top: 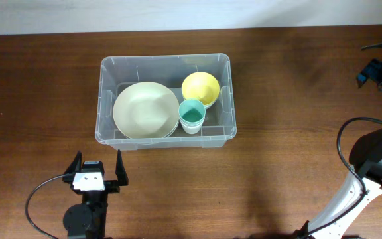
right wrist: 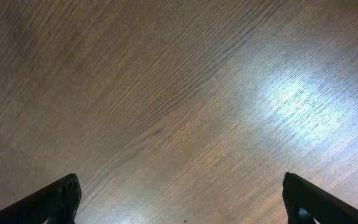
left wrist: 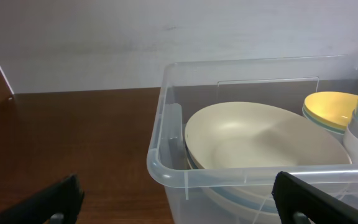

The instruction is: Pack container

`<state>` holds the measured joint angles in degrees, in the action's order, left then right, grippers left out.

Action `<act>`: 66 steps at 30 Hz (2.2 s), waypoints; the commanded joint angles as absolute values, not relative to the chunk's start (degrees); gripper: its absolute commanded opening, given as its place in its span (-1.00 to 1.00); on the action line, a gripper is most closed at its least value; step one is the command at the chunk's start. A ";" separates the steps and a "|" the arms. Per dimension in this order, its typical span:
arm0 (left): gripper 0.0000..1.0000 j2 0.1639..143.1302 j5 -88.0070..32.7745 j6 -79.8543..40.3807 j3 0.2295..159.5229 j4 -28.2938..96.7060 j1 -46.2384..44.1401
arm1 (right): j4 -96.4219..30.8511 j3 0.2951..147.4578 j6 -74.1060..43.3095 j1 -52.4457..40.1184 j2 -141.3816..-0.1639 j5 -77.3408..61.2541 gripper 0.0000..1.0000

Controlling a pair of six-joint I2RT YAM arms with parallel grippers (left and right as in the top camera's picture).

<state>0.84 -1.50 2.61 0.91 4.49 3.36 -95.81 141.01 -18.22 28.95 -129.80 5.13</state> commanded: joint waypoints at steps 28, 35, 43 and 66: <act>0.99 0.30 -2.15 3.09 0.51 4.49 3.60 | -95.77 140.88 -18.68 28.88 -114.80 5.65 0.98; 0.99 0.30 -2.15 3.09 0.51 4.49 3.60 | -95.74 139.57 -18.68 26.70 -101.38 5.67 0.98; 0.99 0.30 -2.15 3.07 0.51 4.49 3.60 | -95.74 121.54 -18.68 10.79 -81.60 5.65 0.98; 0.99 0.30 -2.15 3.09 0.51 4.49 3.60 | -26.30 34.85 -10.70 -1.54 -18.33 0.62 0.98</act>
